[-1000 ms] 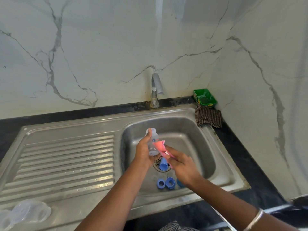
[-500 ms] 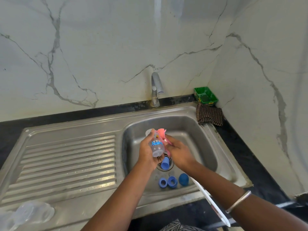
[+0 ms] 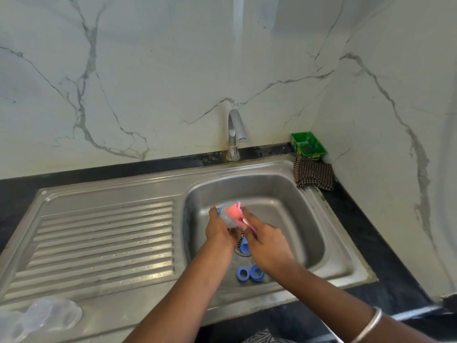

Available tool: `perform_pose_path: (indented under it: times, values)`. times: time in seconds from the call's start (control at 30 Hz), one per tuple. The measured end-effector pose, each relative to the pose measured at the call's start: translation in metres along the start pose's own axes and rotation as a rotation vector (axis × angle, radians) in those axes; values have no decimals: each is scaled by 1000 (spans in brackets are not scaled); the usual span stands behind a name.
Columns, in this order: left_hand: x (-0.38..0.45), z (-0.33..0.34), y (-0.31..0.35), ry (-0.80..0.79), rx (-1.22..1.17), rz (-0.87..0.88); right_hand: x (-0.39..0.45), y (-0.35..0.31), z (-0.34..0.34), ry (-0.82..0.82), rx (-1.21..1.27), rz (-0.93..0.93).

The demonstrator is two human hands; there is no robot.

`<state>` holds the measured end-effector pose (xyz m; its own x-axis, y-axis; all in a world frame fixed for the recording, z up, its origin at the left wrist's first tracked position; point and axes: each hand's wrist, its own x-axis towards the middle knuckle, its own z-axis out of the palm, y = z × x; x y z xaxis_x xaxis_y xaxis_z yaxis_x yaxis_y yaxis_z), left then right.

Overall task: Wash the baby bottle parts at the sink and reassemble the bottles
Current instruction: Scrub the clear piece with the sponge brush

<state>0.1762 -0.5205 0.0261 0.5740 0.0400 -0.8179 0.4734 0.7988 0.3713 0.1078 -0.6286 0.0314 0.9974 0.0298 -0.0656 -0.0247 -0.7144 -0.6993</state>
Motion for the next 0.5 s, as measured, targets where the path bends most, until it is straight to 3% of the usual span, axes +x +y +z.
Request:
perform_pose_path:
  times: [0.3,0.5]
  values:
    - [1,-3,7,2,87,-30,-6,12,-2,-53,-457,-169]
    - [-2,-4,-2,-40,134,-10,6,10,-15,41,-397,-92]
